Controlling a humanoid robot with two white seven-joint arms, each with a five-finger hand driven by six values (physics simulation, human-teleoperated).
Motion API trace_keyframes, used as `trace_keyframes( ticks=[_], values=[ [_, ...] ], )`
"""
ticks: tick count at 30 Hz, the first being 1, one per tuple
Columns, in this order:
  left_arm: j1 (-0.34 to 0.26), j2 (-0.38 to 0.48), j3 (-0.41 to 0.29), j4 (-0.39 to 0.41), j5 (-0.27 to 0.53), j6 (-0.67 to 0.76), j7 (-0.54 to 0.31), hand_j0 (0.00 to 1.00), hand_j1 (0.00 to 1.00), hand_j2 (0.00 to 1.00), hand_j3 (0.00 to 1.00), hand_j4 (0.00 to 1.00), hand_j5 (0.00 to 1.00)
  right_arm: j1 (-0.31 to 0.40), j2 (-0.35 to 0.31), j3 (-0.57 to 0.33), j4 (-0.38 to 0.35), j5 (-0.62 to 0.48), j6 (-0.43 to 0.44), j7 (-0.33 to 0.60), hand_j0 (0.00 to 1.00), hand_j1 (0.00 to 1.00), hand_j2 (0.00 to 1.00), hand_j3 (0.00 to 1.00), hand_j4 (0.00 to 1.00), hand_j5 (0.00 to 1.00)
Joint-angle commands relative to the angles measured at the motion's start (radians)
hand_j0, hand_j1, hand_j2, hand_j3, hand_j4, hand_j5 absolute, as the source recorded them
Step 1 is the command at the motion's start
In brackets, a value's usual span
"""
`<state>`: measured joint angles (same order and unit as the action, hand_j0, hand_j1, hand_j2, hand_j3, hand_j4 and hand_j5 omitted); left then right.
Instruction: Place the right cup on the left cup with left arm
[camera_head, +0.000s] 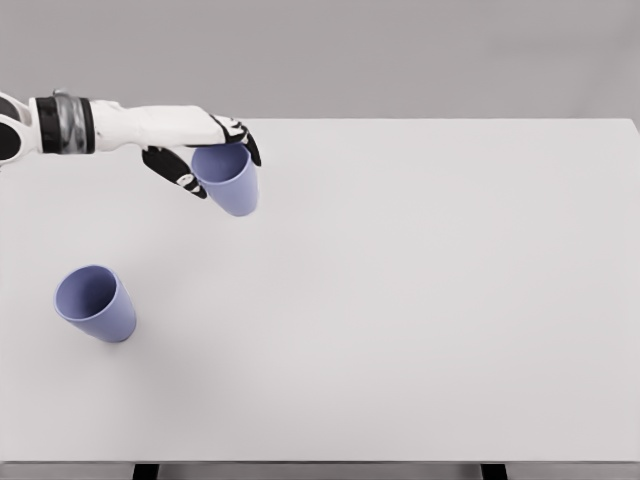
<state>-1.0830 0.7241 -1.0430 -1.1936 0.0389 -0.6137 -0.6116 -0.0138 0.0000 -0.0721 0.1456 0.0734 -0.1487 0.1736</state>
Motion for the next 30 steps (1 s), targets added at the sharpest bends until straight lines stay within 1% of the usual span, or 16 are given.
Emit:
trace_keyframes(
  ticks=[1, 3, 4, 6, 10, 13, 19, 25, 30],
  values=[
    [-0.002, 0.090, 0.001, -0.095, 0.061, 0.003, 0.001, 0.46, 0.46, 0.46, 0.46, 0.46, 0.46, 0.000, 0.000, 0.000, 0.000, 0.000, 0.000, 0.000, 1.00, 1.00, 1.00, 1.00, 1.00, 1.00],
    [-0.003, 0.153, 0.003, -0.164, 0.104, 0.003, 0.001, 0.45, 0.45, 0.45, 0.45, 0.45, 0.45, 0.000, 0.000, 0.000, 0.000, 0.000, 0.000, 0.001, 1.00, 1.00, 1.00, 1.00, 1.00, 1.00],
    [-0.003, 0.201, 0.003, -0.210, 0.128, 0.003, 0.001, 0.45, 0.45, 0.45, 0.45, 0.45, 0.45, 0.000, 0.000, 0.000, 0.000, 0.000, 0.000, 0.000, 1.00, 1.00, 1.00, 1.00, 1.00, 1.00],
    [-0.006, 0.268, 0.008, -0.268, 0.159, 0.003, 0.001, 0.45, 0.45, 0.45, 0.45, 0.45, 0.45, 0.000, 0.000, 0.000, 0.000, 0.000, 0.000, 0.001, 1.00, 1.00, 1.00, 1.00, 1.00, 1.00],
    [-0.006, 0.374, 0.015, -0.353, 0.199, 0.003, 0.001, 0.45, 0.45, 0.45, 0.45, 0.45, 0.45, 0.000, 0.000, 0.000, 0.000, 0.000, 0.000, 0.000, 1.00, 1.00, 1.00, 1.00, 1.00, 1.00],
    [-0.008, 0.474, 0.017, -0.414, 0.230, 0.003, 0.001, 0.45, 0.45, 0.45, 0.45, 0.45, 0.45, 0.000, 0.000, 0.000, 0.000, 0.000, 0.000, 0.001, 1.00, 1.00, 1.00, 1.00, 1.00, 1.00],
    [-0.009, 0.604, 0.020, -0.474, 0.253, 0.003, 0.001, 0.45, 0.45, 0.45, 0.45, 0.45, 0.45, 0.000, 0.000, 0.000, 0.000, 0.000, 0.000, 0.001, 1.00, 1.00, 1.00, 1.00, 1.00, 1.00],
    [-0.005, 0.716, 0.023, -0.544, 0.269, 0.003, 0.001, 0.45, 0.45, 0.45, 0.45, 0.45, 0.45, 0.000, 0.000, 0.000, 0.000, 0.000, 0.000, 0.000, 1.00, 1.00, 1.00, 1.00, 1.00, 1.00],
    [0.009, 0.733, 0.015, -0.569, 0.269, 0.003, 0.001, 0.46, 0.46, 0.46, 0.46, 0.46, 0.46, 0.000, 0.000, 0.000, 0.000, 0.000, 0.000, 0.000, 1.00, 1.00, 1.00, 1.00, 1.00, 1.00]
  ],
)
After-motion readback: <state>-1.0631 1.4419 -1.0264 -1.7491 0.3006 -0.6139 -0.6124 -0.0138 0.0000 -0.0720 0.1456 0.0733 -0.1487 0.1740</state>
